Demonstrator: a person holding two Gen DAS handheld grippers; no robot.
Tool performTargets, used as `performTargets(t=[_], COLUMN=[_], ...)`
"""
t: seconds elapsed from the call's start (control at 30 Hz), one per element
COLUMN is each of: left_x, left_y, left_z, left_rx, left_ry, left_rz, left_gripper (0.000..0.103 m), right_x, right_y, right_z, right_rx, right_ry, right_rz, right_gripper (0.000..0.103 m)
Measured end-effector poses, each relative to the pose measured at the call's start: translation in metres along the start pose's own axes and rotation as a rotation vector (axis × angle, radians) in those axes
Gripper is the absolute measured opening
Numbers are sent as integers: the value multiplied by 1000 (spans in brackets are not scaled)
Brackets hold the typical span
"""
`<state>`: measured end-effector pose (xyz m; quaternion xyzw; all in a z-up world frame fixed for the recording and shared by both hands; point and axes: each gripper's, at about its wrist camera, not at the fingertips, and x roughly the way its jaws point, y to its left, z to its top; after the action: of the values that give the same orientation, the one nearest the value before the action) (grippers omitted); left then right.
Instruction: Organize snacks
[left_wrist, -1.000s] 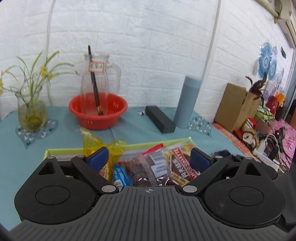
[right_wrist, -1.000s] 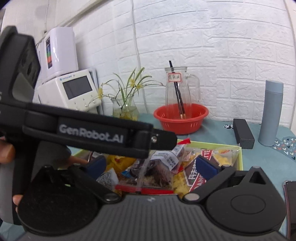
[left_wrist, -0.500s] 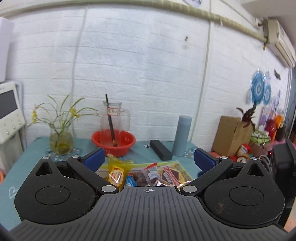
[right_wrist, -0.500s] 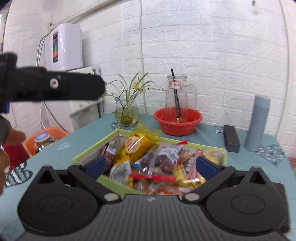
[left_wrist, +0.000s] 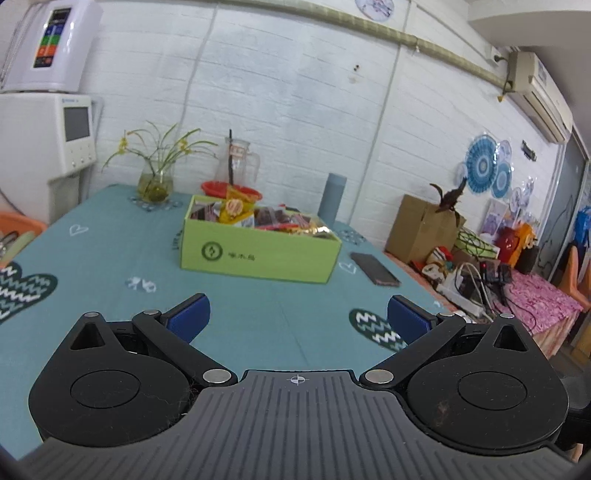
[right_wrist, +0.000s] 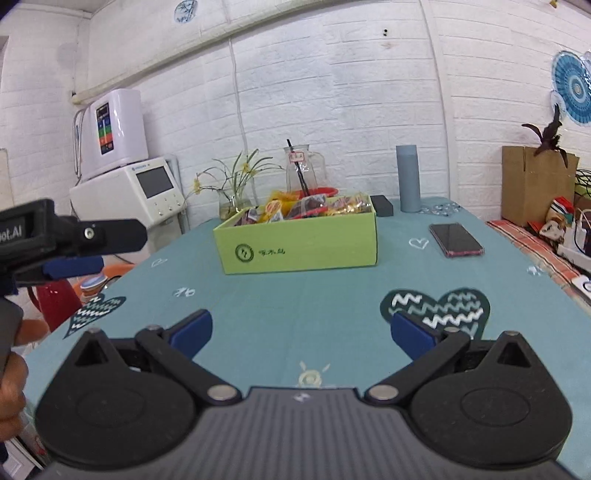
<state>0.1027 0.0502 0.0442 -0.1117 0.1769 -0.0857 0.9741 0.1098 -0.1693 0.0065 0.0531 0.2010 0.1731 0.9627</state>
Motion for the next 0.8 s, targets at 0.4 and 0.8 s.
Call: performTargets(t=[0.4,0.8], left_x=[-82,-72], left_y=[-32,-32], left_z=[-73,-80], left_rx=[96,111], left_ry=[4,22], left_rz=[-46,11], left_gripper=[91,88], right_x=[-106,-124], right_y=[17,7], right_z=[-57,-87], right_rx=[19,71], right_ry=[-149,-76], right_rz=[-260,-308], right_gripper=[103,103])
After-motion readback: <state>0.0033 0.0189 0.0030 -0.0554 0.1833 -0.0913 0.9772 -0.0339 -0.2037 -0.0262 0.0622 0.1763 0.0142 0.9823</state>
